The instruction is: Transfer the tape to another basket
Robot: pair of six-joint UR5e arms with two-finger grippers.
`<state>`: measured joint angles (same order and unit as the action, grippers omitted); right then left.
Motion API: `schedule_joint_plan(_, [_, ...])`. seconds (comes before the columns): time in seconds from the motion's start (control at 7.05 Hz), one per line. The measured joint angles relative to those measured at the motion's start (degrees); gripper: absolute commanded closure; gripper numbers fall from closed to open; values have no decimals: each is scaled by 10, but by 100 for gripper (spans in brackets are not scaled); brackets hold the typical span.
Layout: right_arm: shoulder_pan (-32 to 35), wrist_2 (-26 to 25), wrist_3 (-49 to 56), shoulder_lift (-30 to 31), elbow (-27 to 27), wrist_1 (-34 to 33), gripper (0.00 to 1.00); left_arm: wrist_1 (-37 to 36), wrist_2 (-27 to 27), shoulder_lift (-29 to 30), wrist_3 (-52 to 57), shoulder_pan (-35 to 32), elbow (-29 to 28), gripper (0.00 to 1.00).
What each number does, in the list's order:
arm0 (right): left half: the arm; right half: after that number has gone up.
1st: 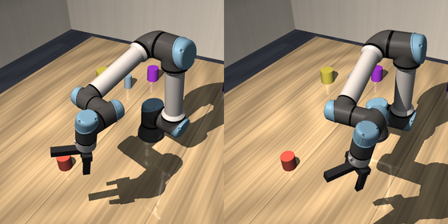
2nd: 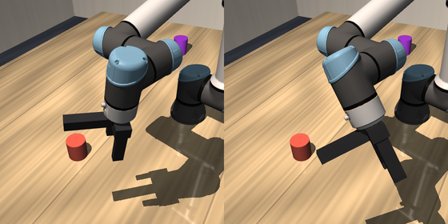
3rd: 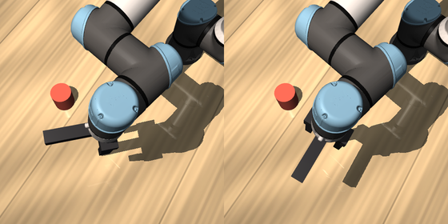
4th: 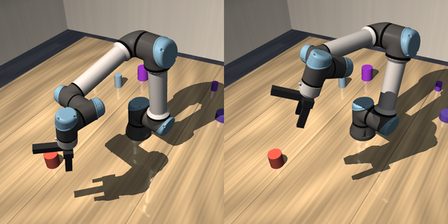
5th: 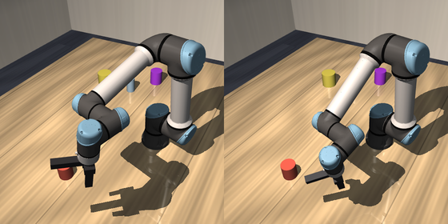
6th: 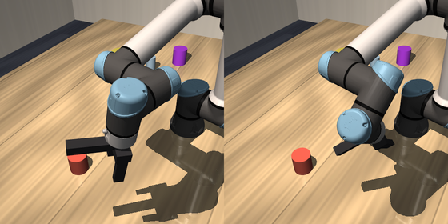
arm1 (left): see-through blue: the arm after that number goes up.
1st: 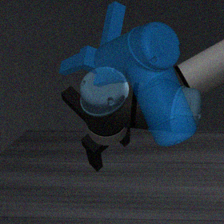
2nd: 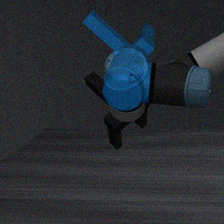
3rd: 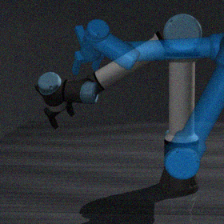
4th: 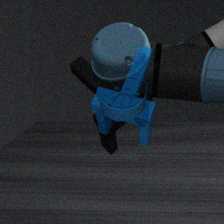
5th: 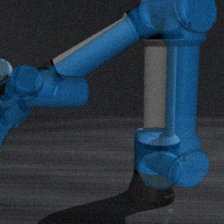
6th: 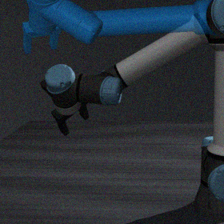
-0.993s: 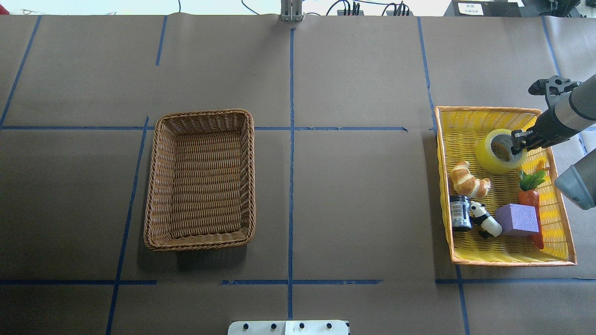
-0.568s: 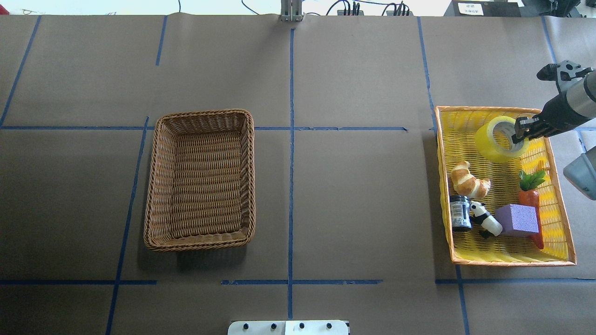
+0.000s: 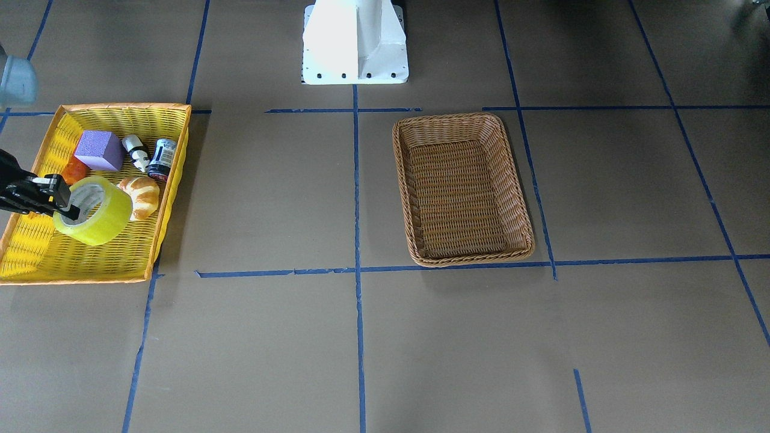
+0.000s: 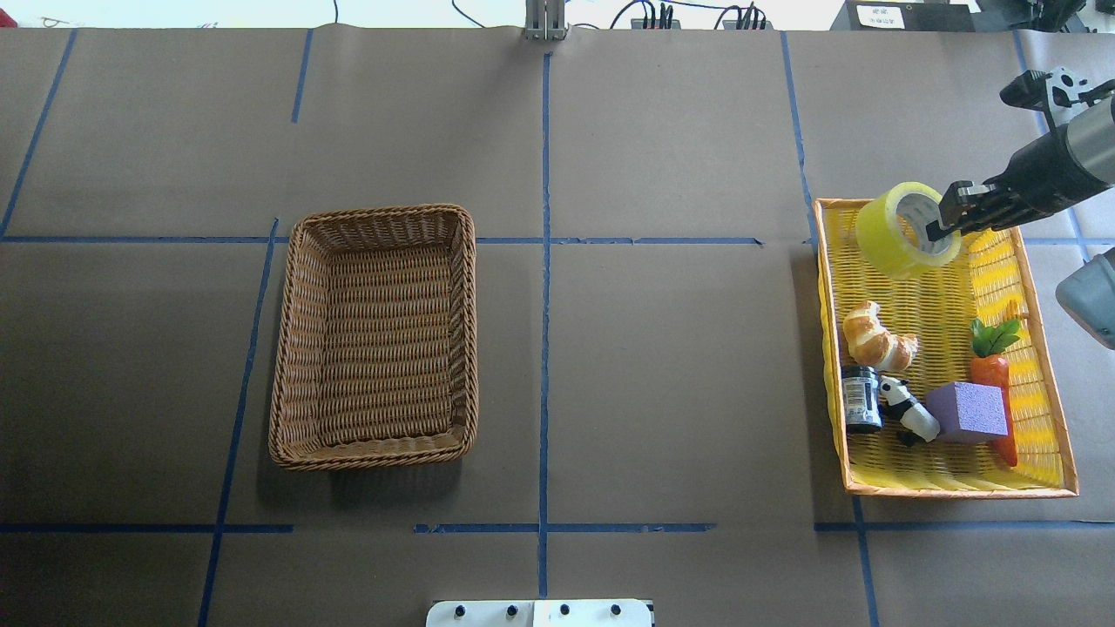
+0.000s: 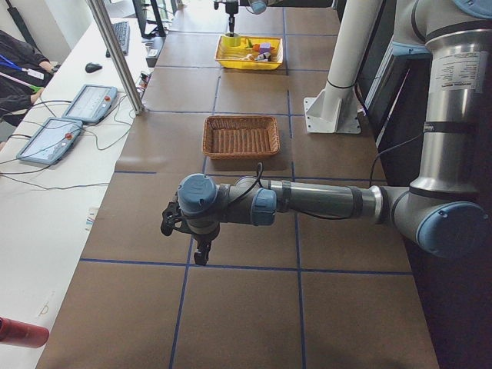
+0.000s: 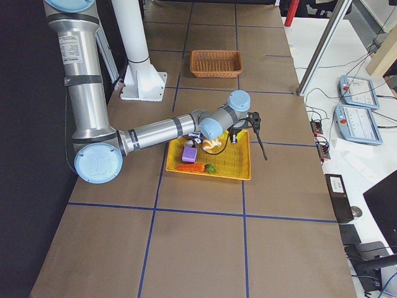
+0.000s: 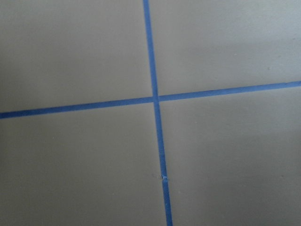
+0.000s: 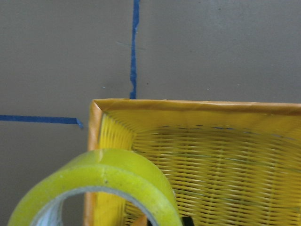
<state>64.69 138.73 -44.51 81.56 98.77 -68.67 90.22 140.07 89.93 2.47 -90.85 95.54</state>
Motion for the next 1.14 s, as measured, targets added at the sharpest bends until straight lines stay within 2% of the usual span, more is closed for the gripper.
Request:
schedule_joint_plan(0.14, [-10,7,-57,-17,14,0,98,1,11,0,-60,27,32,0])
schedule_joint_plan(0.43, [-50,8,-180,-39,62,2,98,9,24,2,-234,122,116,0])
schedule_joint_plan(0.57, [-69,5,-232,-42,86,11,98,40,25,5,-340,173,144,0])
schedule_joint_plan(0.71, [-89,-3,-286,-43,99,44,98,102,25,10,-454,218,155,0])
schedule_joint_plan(1.14, [-171,-79,-496,-45,100,242,98,312,21,66,-814,322,154,0])
